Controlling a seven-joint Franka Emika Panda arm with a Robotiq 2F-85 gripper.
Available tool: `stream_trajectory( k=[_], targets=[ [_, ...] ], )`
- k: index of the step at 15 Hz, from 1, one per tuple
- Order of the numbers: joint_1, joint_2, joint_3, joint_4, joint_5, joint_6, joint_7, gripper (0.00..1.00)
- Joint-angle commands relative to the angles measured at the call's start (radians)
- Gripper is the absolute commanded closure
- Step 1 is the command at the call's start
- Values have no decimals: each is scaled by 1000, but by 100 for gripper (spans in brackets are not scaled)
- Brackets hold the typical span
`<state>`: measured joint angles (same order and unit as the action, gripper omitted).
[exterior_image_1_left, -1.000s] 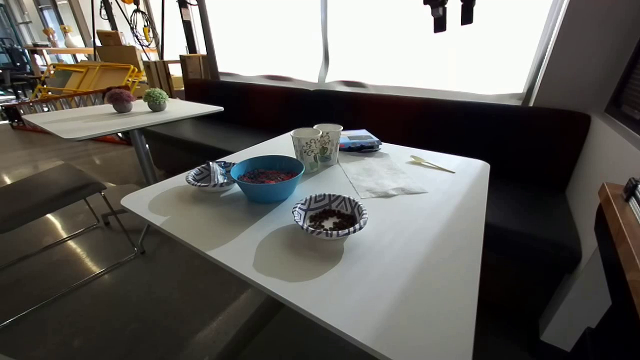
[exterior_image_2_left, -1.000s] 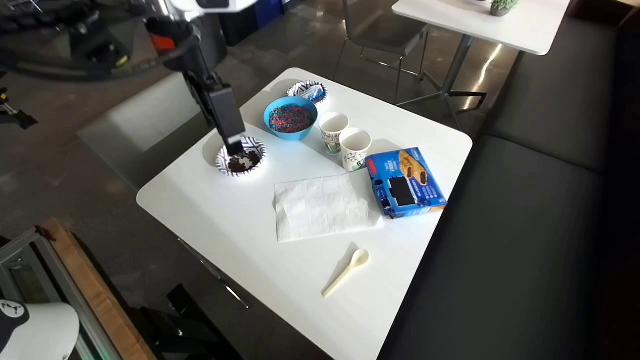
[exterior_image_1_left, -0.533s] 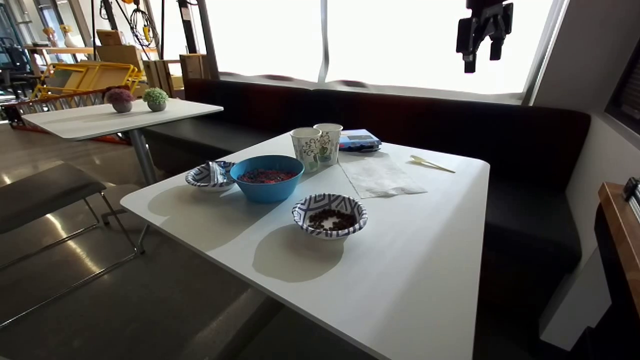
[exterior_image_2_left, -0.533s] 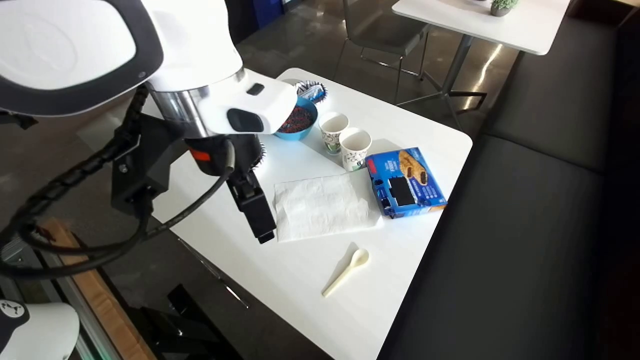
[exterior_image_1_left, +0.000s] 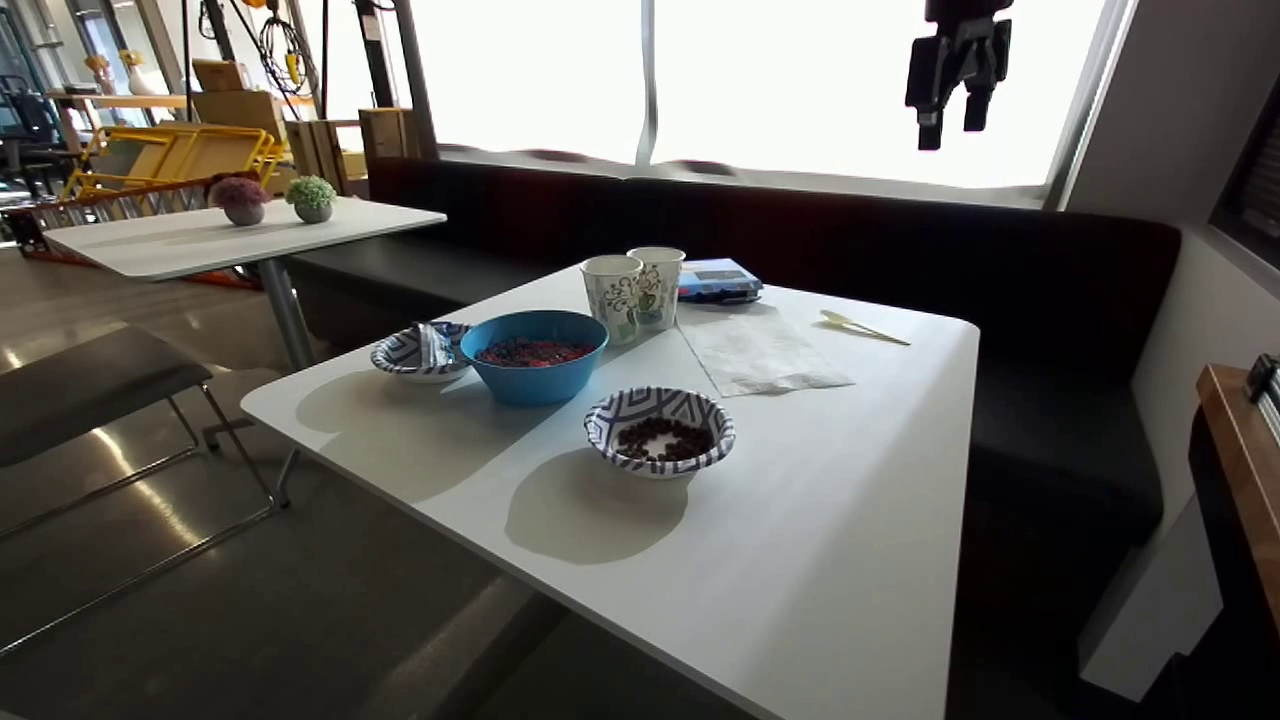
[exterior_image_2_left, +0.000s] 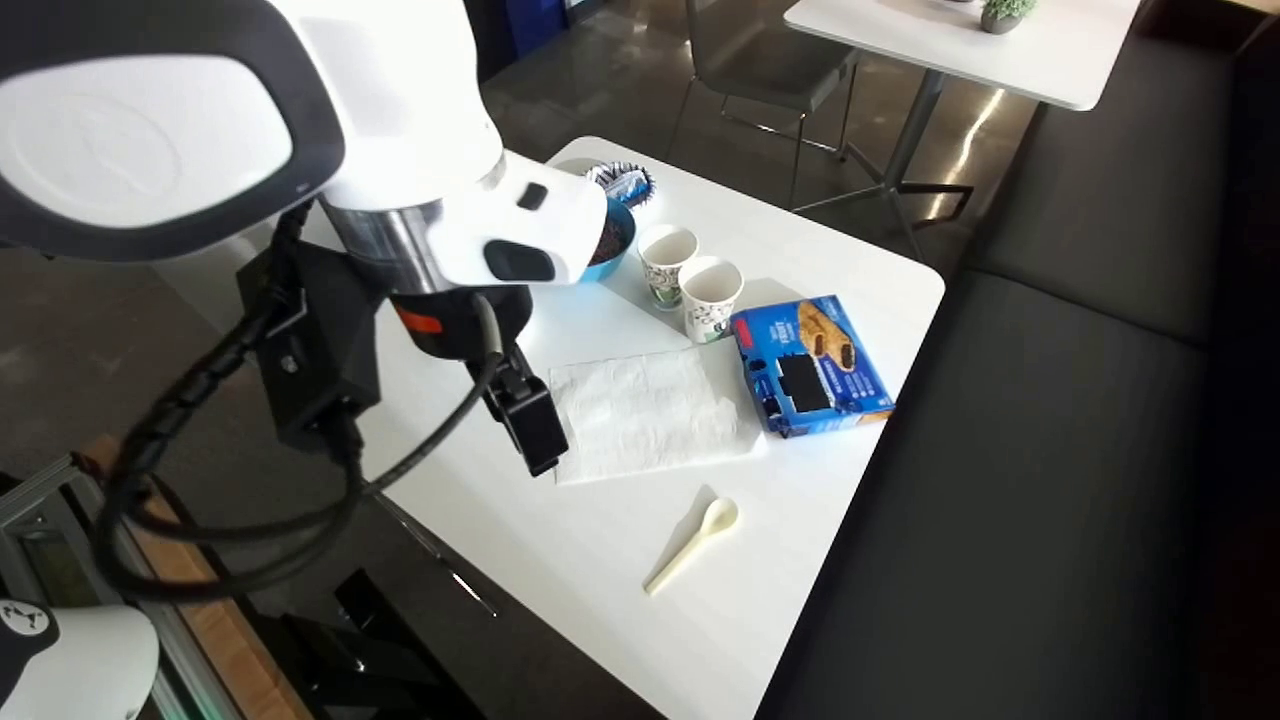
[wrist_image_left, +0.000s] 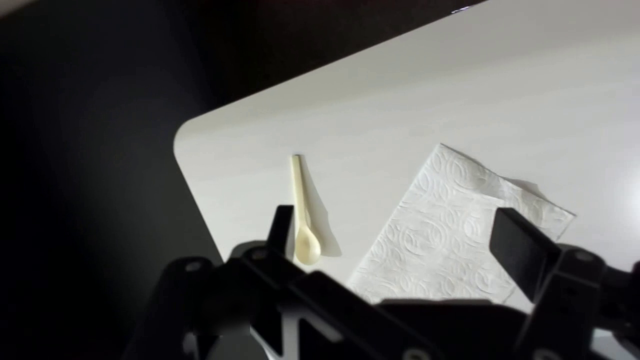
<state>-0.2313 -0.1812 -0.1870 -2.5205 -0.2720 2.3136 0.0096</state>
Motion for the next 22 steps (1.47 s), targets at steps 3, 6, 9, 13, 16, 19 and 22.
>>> stream_trajectory(
  k=[3,6,9,13,16,19,22],
  targets=[
    [-7,191,-110,33,193,191,-406,0],
    [-43,311,-121,59,297,314,-532,0],
    [-110,434,-77,116,410,381,-650,0],
    [-214,613,13,232,487,492,-687,0],
    [-262,717,60,308,445,589,-636,0],
    [-276,691,68,284,403,576,-616,0],
    [-278,709,72,303,402,576,-613,0]
  ],
)
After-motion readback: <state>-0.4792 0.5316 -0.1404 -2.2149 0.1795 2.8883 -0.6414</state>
